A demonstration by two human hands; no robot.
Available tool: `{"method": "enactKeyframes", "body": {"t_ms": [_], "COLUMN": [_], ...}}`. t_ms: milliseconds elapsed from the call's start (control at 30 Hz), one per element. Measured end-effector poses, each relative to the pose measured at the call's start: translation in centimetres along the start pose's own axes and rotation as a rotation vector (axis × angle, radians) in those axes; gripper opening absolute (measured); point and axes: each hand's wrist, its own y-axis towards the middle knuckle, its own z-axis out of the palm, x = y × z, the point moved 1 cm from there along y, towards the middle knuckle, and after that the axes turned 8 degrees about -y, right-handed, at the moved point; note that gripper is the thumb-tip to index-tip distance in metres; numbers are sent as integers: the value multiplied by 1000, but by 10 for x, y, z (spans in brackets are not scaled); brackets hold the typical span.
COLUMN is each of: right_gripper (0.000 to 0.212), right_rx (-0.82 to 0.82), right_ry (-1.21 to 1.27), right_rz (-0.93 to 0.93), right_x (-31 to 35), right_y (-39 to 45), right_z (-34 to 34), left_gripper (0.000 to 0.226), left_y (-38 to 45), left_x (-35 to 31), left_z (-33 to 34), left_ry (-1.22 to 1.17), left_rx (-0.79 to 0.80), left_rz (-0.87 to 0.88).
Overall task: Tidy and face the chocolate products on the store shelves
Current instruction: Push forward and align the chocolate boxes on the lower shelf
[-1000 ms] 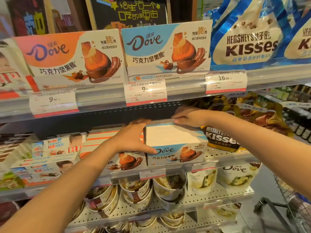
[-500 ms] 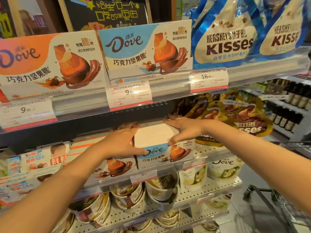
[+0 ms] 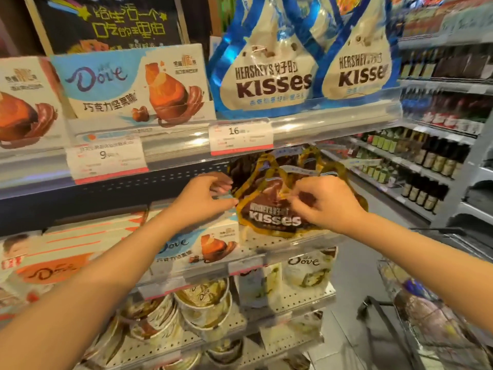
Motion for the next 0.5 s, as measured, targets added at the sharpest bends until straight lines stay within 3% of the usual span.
{"method": "enactKeyframes", "body": {"t_ms": [133, 267, 367, 433, 500], "right_gripper": [39, 49, 66, 54, 27], "right_rx": [-50, 61, 199, 355, 460], "right_ry": [-34, -126, -99, 103, 363], "right_rz": [332, 534, 632, 623, 571], "right_x": [-60, -96, -117, -126, -131], "right_y": [-22, -33, -32, -25, -18], "right_z": [-18, -11, 1, 9, 17], "left_gripper": [45, 61, 91, 91, 64], "left_y": [33, 54, 61, 65, 64], "left_x": [-7, -10, -6, 0, -4], "left_z": [38, 66, 77, 82, 86], "left_ry": [-34, 17, 40, 23, 42], "left_rx": [-15, -32, -1, 9, 12], "left_rz": [-74, -188, -252, -288, -322]}}
